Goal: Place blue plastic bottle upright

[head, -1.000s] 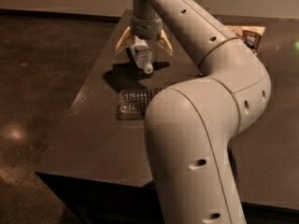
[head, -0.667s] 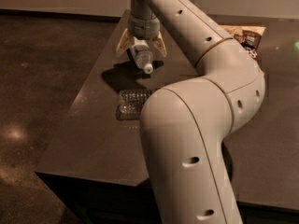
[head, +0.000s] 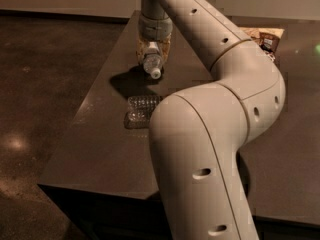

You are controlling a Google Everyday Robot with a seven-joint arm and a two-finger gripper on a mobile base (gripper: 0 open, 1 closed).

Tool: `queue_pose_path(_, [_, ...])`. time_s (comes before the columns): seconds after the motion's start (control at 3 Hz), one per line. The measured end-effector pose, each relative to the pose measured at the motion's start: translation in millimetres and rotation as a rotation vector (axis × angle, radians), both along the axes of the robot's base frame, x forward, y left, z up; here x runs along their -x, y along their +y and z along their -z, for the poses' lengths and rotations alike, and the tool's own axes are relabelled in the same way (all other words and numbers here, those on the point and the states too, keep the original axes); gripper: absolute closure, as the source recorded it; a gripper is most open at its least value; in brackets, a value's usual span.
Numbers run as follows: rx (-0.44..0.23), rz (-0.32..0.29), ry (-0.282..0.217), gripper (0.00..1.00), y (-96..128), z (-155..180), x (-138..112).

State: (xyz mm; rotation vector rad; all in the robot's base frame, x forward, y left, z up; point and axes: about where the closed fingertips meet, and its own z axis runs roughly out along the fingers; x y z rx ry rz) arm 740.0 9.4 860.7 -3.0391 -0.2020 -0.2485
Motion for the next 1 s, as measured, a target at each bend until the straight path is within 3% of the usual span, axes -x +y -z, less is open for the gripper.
queue_pose_path(0.33, [-0.076, 0.025, 0.004, 0.84, -0.3, -15.6, 6.7])
queue_pose_path(0.67, [-0.231, 0.075, 0.028, 1.00, 5.5, -40.0, 19.8])
queue_pose_path(1.0, [-0.434, 0.192, 0.081, 1.00, 8.2, -72.3, 37.1])
